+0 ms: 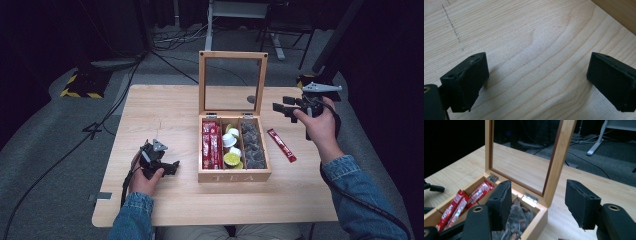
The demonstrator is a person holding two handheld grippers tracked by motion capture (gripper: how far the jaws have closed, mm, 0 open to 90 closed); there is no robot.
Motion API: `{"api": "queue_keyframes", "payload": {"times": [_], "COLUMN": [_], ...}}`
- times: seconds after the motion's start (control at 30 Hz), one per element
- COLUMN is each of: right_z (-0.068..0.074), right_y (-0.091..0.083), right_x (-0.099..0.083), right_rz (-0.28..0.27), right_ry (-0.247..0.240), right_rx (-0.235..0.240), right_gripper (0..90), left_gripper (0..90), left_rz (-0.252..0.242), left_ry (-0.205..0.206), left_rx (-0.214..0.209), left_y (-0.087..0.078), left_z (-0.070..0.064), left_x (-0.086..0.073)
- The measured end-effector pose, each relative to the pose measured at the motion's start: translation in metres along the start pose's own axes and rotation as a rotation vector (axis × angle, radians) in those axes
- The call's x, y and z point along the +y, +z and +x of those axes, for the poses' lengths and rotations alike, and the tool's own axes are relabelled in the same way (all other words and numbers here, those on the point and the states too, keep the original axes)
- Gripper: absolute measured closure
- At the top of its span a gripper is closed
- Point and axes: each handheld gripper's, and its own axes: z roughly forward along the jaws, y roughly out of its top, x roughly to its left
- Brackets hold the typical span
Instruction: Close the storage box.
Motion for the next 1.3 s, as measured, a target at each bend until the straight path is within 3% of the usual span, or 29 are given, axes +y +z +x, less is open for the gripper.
{"api": "queue_keyframes", "payload": {"times": [0.37,0.67,1.0,1.3], "right_z": [-0.009,-0.021,-0.038,-0.049], "right_y": [0.021,0.039,0.066,0.084], "right_x": [0.042,0.061,0.075,0.076], "right_rz": [-0.048,-0.082,-0.101,-0.1], "right_ry": [-0.03,-0.057,-0.045,-0.028], "right_rx": [0.016,0.011,-0.015,-0.018], "right_gripper": [36.1,36.0,35.8,35.9], "left_gripper": [4.3,4.3,4.3,4.3], "left_rz": [0.0,0.0,0.0,0.0], "left_ry": [-0.004,-0.005,-0.004,-0.005], "left_rx": [0.001,0.002,0.003,0.003], "left_y": [0.0,0.0,0.0,0.0], "left_z": [-0.001,-0.001,0.0,0.0], "left_x": [0.0,0.0,-0.001,0.0]}}
